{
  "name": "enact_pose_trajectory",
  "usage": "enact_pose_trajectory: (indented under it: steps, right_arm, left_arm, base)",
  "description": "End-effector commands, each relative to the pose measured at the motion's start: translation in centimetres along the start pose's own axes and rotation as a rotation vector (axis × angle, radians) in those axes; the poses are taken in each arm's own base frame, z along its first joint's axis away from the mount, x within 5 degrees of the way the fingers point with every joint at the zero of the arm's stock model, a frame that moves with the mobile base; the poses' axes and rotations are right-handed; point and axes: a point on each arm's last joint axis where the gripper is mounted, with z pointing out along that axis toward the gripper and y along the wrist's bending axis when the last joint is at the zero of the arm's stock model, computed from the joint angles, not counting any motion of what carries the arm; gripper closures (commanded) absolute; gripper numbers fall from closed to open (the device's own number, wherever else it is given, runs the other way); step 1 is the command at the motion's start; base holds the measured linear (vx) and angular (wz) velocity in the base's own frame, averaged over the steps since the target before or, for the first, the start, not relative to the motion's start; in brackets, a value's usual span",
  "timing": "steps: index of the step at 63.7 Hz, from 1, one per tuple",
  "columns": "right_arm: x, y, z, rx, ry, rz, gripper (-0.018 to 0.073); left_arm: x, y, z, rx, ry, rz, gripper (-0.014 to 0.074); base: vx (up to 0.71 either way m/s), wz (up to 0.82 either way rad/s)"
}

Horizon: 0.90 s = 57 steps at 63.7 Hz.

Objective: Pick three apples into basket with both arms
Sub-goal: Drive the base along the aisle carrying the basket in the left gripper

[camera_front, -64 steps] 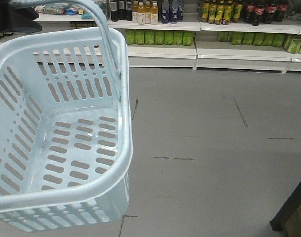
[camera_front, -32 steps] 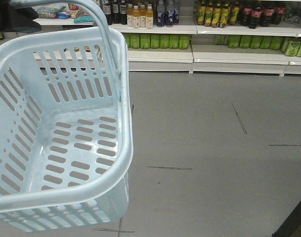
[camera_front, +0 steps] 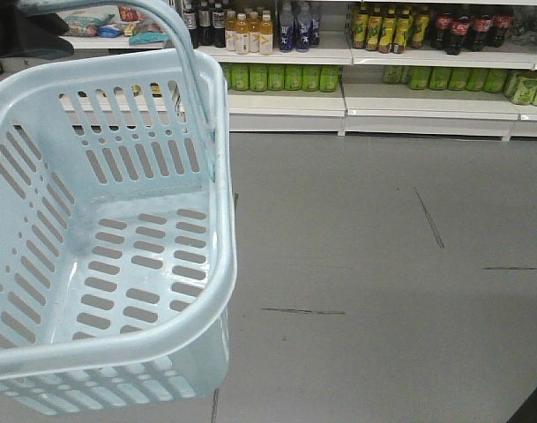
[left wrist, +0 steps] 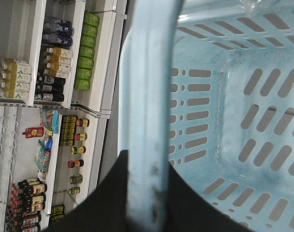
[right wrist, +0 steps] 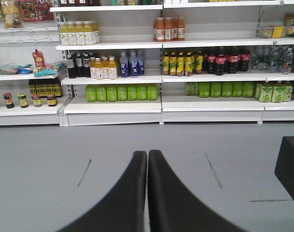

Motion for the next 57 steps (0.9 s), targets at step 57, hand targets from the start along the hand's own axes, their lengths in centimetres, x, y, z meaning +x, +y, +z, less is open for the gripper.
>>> enact_pose_trajectory:
  steps: [57]
  right_arm:
    - [-0.38,-0.03,-0.06,0.006,-0.08,-0.001,0.0568]
  left_arm:
    - [0.09,0.89,-1.97,-0.092,-0.056,-0.019,0.0603]
  base:
    - [0.07,-0.06]
